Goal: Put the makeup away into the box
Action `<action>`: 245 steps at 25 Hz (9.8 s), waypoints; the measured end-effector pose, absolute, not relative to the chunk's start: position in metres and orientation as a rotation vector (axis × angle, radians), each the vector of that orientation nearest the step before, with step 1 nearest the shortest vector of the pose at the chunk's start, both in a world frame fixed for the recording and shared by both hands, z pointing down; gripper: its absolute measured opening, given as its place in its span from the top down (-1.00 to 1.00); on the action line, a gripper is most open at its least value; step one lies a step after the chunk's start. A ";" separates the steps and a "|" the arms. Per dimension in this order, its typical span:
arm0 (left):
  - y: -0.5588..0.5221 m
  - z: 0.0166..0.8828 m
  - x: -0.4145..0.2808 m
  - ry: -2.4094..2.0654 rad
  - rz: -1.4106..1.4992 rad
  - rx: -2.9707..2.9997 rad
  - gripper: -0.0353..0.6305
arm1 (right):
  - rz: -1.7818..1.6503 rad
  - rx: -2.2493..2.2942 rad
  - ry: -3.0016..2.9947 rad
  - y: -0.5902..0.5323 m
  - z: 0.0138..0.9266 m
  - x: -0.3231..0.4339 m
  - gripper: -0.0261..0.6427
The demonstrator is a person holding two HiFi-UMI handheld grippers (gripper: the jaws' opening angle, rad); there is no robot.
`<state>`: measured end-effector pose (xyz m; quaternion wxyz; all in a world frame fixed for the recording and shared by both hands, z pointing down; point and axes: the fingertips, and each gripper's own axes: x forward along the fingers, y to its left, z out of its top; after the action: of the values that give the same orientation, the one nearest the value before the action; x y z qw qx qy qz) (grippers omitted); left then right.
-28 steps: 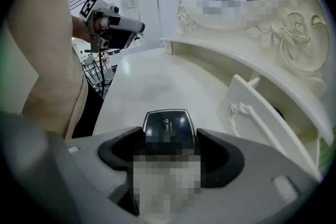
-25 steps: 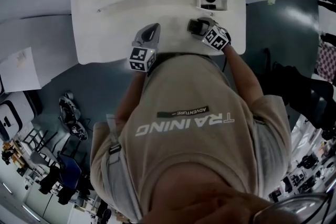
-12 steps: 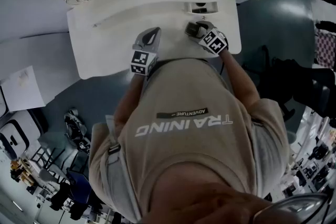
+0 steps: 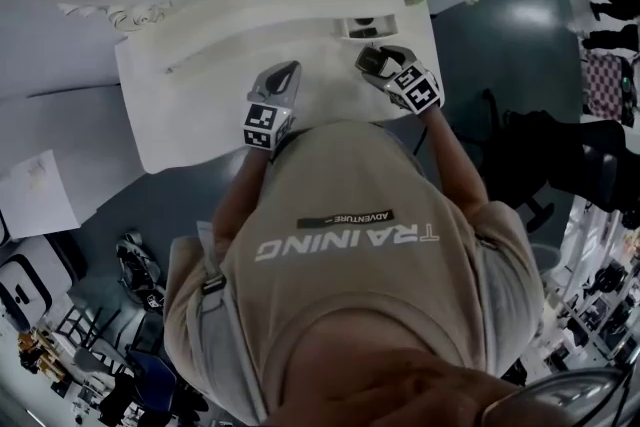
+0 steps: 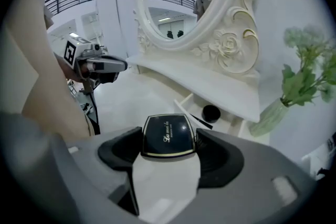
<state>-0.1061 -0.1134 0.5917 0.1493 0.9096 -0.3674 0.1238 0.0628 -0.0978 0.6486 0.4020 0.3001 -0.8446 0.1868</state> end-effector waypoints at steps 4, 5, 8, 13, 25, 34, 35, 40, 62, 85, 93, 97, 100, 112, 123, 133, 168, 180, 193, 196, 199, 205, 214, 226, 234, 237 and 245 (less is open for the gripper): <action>-0.116 0.593 -0.108 -1.050 0.352 2.602 0.88 | 0.529 0.856 -2.105 -0.116 0.646 0.083 -0.05; -0.116 0.591 -0.108 -1.050 0.342 2.595 0.88 | 0.538 0.878 -2.100 -0.121 0.645 0.087 -0.05; -0.118 0.587 -0.109 -1.047 0.311 2.570 0.88 | 0.566 0.933 -2.077 -0.136 0.645 0.094 -0.05; -0.124 0.584 -0.118 -1.056 0.280 2.533 0.88 | 0.633 0.960 -2.028 -0.153 0.657 0.098 -0.05; -0.125 0.595 -0.132 -1.083 0.287 2.497 0.88 | 0.800 1.003 -1.951 -0.187 0.671 0.100 -0.05; -0.129 0.594 -0.137 -1.098 0.277 2.484 0.88 | 0.870 1.101 -1.882 -0.203 0.679 0.101 -0.05; -0.129 0.593 -0.137 -1.100 0.276 2.482 0.88 | 0.887 1.118 -1.880 -0.205 0.681 0.101 -0.05; -0.131 0.595 -0.140 -1.105 0.280 2.473 0.88 | 0.900 1.145 -1.857 -0.208 0.688 0.101 -0.05; -0.129 0.597 -0.134 -1.095 0.260 2.457 0.88 | 0.856 1.198 -1.907 -0.207 0.680 0.098 -0.06; -0.136 0.561 -0.054 -0.939 0.286 2.586 0.88 | 0.631 1.304 -2.172 -0.152 0.626 0.142 0.91; -0.144 0.593 -0.010 -0.922 0.426 2.548 0.88 | 0.712 1.268 -2.228 -0.146 0.657 0.176 0.91; -0.143 0.628 0.007 -0.913 0.517 2.502 0.88 | 0.755 1.237 -2.262 -0.149 0.680 0.181 0.91; -0.152 0.645 0.018 -0.947 0.550 2.499 0.88 | 0.758 1.206 -2.295 -0.156 0.693 0.181 0.91; -0.170 0.691 0.040 -0.916 0.646 2.413 0.88 | 0.786 1.116 -2.340 -0.168 0.712 0.186 0.91; -0.179 0.696 0.042 -0.966 0.614 2.385 0.88 | 0.789 1.049 -2.372 -0.180 0.714 0.184 0.91; -0.196 0.698 0.045 -0.998 0.604 2.382 0.88 | 0.803 1.062 -2.360 -0.204 0.717 0.187 0.91; -0.248 0.696 0.039 -1.130 0.508 2.338 0.88 | 0.797 1.120 -2.356 -0.256 0.721 0.191 0.91; -0.193 0.652 0.003 -1.074 0.486 2.416 0.88 | 0.707 1.122 -2.360 -0.197 0.672 0.174 0.91; -0.156 0.541 -0.063 -1.120 0.321 2.572 0.88 | 0.482 1.177 -2.581 -0.167 0.543 0.100 0.91; -0.156 0.507 -0.081 -1.191 0.301 2.623 0.88 | 0.417 1.174 -2.607 -0.167 0.513 0.079 0.91; -0.158 0.476 -0.101 -1.259 0.258 2.644 0.88 | 0.348 1.154 -2.603 -0.169 0.493 0.061 0.91; -0.160 0.442 -0.127 -1.284 0.194 2.652 0.88 | 0.231 1.178 -2.667 -0.174 0.453 0.041 0.91; -0.165 0.409 -0.134 -1.270 0.161 2.729 0.88 | 0.154 1.228 -2.714 -0.172 0.415 0.042 0.91; -0.161 0.387 -0.130 -1.366 0.151 2.780 0.88 | 0.000 1.290 -2.734 -0.171 0.386 0.031 0.91; -0.168 0.381 -0.132 -1.376 0.131 2.778 0.88 | -0.034 1.283 -2.748 -0.172 0.380 0.032 0.91; -0.170 0.378 -0.132 -1.384 0.130 2.778 0.88 | -0.011 1.278 -2.764 -0.172 0.380 0.034 0.91; -0.172 0.385 -0.123 -1.334 0.103 2.750 0.88 | 0.003 1.281 -2.772 -0.171 0.382 0.040 0.91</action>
<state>-0.1226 -0.1720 0.3852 0.0419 0.8984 -0.4359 0.0335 0.0403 -0.1714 0.3821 0.0441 0.4191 -0.9069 0.0010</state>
